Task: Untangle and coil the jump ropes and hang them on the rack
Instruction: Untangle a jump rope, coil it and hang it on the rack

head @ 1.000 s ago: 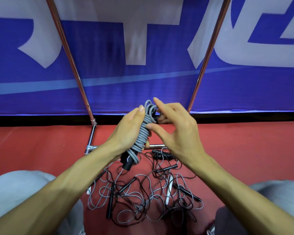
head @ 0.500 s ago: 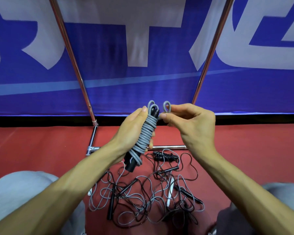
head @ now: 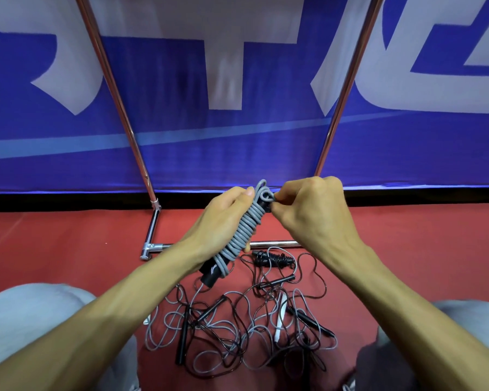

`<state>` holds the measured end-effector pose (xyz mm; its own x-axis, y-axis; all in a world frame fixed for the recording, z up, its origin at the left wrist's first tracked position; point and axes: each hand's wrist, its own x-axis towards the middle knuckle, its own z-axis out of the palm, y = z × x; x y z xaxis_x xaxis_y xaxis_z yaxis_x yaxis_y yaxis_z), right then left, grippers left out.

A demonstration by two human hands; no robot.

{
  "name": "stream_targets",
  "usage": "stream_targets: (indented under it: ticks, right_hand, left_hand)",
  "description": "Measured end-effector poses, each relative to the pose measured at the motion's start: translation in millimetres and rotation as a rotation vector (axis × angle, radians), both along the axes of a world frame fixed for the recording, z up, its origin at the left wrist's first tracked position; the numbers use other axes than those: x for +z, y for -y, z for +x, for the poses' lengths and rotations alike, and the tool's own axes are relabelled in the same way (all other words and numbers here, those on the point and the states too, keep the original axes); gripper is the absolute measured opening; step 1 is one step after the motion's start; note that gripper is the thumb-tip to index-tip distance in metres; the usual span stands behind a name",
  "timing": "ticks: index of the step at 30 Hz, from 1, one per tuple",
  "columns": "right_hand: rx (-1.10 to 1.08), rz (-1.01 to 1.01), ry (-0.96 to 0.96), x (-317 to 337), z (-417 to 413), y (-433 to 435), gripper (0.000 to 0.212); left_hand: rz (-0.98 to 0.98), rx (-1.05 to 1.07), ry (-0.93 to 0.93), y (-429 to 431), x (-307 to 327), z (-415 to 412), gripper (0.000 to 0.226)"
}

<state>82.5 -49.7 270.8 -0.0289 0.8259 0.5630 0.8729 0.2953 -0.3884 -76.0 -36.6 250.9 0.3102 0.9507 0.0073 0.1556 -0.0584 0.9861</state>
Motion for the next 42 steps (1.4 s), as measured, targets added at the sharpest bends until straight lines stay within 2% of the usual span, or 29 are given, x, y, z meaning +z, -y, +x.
stream_targets:
  ticks: [4, 8, 11, 15, 18, 25, 29, 31, 38, 40, 42]
  right_hand:
    - [-0.046, -0.101, 0.135, 1.7, -1.0, 2.4, 0.013]
    - [-0.050, -0.143, 0.169, 2.1, 0.1, 3.6, 0.013]
    - [-0.009, -0.146, 0.169, 2.3, 2.9, 5.2, 0.012]
    - [0.132, -0.115, 0.109, 1.7, 7.1, 5.8, 0.007]
    - [0.187, -0.053, 0.130, -5.9, 8.9, 3.5, 0.015]
    - [0.135, 0.095, 0.051, -10.1, -3.2, 8.7, 0.015]
    - [0.037, -0.138, -0.328, -6.7, -4.0, 9.4, 0.006]
    - [0.008, -0.191, -0.462, -6.0, -4.2, 9.1, 0.015]
    - [0.180, -0.310, -0.497, -2.8, -3.2, 11.7, 0.022]
    - [0.194, -0.346, -0.548, -3.2, -3.7, 8.8, 0.016]
    - [0.178, -0.321, -0.504, -4.7, -4.7, 6.0, 0.008]
  left_hand:
    - [0.250, 0.011, -0.265, 5.2, -5.6, 1.5, 0.023]
    - [0.540, 0.020, -0.562, 7.8, -15.1, 0.5, 0.047]
    - [0.680, -0.003, -0.782, 10.4, -19.3, -0.2, 0.057]
    - [0.637, -0.017, -0.729, 13.7, -12.9, -0.2, 0.047]
    - [0.631, 0.012, -0.715, 12.9, -11.6, -4.7, 0.045]
    - [0.624, 0.039, -0.740, 15.7, -9.4, -6.2, 0.046]
    - [0.646, 0.103, -0.822, 17.9, -6.6, -2.0, 0.045]
    - [0.625, 0.104, -0.840, 18.9, -4.0, 1.2, 0.043]
    - [0.559, 0.094, -0.858, 10.7, 1.5, -8.0, 0.040]
    - [0.601, 0.094, -0.913, 8.3, 3.1, -11.4, 0.041]
    - [0.644, 0.087, -0.968, 7.8, 2.7, -13.2, 0.041]
